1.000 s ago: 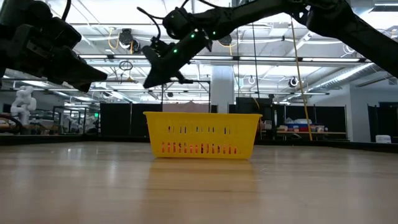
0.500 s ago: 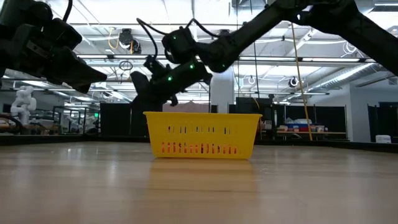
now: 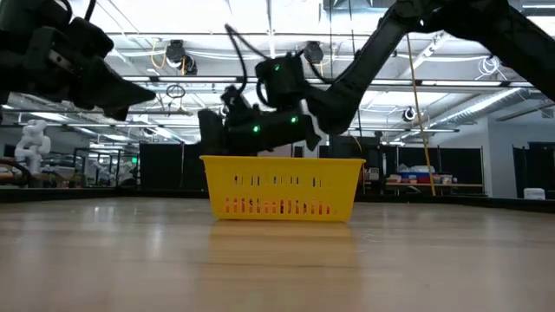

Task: Sort Halloween decoration
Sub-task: Return to Home Position

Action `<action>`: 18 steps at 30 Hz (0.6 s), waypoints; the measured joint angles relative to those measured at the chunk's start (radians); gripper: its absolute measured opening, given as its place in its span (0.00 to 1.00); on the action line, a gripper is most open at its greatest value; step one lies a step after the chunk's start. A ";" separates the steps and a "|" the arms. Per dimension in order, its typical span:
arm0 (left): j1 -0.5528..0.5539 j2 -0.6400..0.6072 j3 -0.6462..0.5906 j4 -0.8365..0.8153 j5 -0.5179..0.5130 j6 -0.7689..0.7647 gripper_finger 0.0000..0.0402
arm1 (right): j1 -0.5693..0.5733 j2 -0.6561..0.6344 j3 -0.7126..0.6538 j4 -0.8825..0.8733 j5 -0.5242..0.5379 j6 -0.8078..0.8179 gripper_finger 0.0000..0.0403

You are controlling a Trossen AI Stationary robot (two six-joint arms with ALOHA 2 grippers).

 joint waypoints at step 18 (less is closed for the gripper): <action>0.000 -0.122 0.000 0.015 -0.010 0.057 0.03 | 0.016 -0.490 -0.747 0.466 0.056 -0.106 0.00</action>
